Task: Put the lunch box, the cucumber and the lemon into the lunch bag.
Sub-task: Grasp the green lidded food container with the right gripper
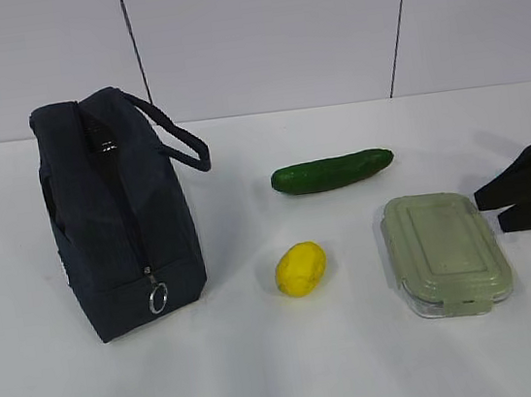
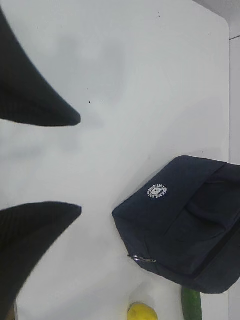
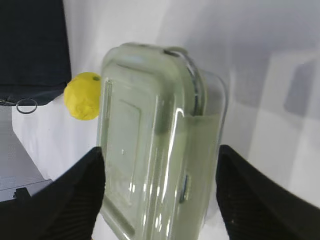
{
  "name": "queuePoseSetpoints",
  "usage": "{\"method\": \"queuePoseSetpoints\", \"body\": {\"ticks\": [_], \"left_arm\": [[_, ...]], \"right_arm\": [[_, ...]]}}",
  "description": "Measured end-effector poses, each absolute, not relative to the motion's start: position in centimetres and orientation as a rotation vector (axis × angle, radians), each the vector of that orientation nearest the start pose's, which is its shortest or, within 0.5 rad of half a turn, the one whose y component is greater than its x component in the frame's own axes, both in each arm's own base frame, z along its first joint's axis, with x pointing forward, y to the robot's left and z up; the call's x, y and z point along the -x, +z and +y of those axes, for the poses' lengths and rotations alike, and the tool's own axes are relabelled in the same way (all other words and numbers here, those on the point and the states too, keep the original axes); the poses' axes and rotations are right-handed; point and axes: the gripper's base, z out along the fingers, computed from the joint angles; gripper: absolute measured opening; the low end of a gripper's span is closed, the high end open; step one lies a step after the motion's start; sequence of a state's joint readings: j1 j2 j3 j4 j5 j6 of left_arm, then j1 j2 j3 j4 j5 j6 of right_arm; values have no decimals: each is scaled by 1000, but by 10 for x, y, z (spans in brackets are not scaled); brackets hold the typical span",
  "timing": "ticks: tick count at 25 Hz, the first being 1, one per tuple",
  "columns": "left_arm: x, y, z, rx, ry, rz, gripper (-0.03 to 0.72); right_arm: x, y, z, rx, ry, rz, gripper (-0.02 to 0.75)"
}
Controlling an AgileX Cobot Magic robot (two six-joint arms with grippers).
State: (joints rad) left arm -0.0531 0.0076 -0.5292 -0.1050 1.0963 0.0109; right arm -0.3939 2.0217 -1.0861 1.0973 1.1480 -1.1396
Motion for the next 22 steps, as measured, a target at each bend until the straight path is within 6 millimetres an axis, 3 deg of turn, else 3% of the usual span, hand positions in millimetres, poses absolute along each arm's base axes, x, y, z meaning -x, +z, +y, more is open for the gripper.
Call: {"method": "queuePoseSetpoints", "body": {"ticks": [11, 22], "left_arm": [[9, 283, -8, -74, -152, 2056, 349], [9, 283, -8, -74, -152, 2056, 349]], "right_arm": [[-343, 115, -59, 29, 1286, 2508, 541], [-339, 112, -58, 29, 1289, 2574, 541]]}}
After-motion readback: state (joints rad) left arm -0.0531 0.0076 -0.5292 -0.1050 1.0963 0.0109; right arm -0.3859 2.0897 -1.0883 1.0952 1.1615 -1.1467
